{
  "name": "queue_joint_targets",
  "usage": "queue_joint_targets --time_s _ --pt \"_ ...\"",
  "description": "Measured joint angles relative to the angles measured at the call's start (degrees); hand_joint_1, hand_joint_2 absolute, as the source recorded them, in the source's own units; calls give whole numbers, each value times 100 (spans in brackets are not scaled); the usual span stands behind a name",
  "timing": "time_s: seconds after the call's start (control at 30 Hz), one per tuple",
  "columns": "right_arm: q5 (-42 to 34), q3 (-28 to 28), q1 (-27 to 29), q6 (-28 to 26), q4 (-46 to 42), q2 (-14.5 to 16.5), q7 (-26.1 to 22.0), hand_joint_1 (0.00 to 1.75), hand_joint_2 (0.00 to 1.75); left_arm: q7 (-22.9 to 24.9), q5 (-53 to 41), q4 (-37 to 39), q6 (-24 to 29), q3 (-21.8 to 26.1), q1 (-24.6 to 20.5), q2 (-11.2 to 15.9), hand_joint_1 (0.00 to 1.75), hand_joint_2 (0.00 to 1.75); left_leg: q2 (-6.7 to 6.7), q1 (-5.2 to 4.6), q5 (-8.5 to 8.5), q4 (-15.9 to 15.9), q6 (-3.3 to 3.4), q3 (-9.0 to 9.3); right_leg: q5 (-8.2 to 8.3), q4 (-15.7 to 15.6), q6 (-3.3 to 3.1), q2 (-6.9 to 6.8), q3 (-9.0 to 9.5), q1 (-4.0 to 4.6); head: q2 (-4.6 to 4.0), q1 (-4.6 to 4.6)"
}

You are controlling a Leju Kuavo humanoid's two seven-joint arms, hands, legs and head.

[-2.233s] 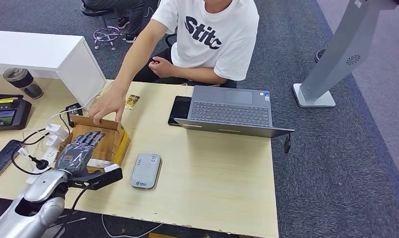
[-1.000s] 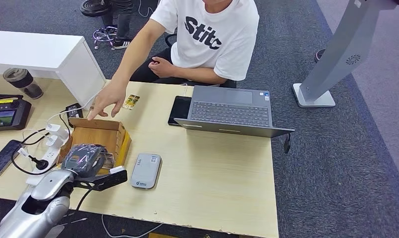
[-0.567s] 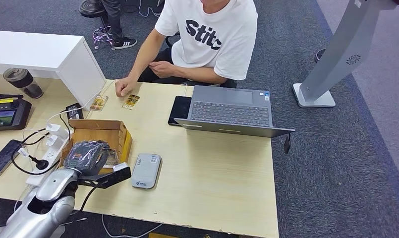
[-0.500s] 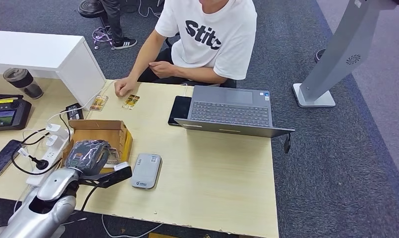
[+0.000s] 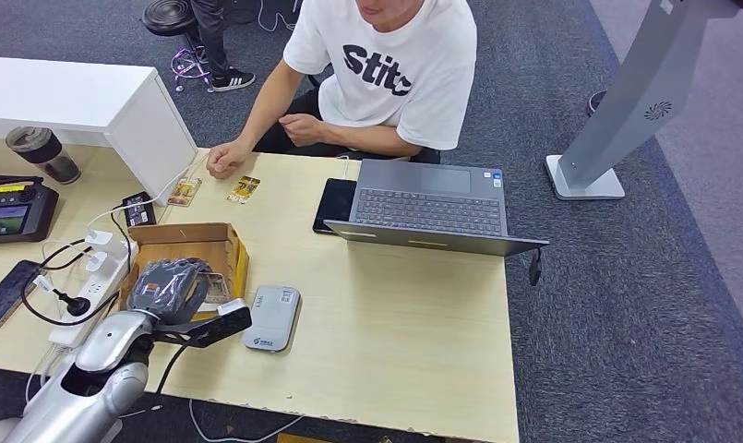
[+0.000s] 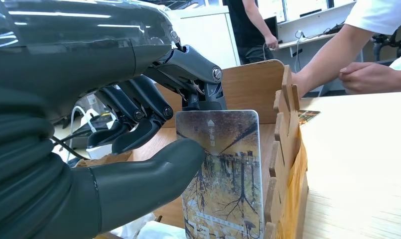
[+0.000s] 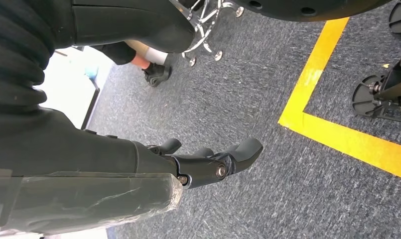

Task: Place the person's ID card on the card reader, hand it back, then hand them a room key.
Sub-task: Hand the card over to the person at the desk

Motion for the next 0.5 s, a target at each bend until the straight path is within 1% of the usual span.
queue_joint_targets --time_s 0.5 --pt "0 2 0 0 2 -14 0 0 175 0 0 1 0 0 -3 -14 175 175 0 0 0 0 0 0 0 0 0 0 0 0 0 0"
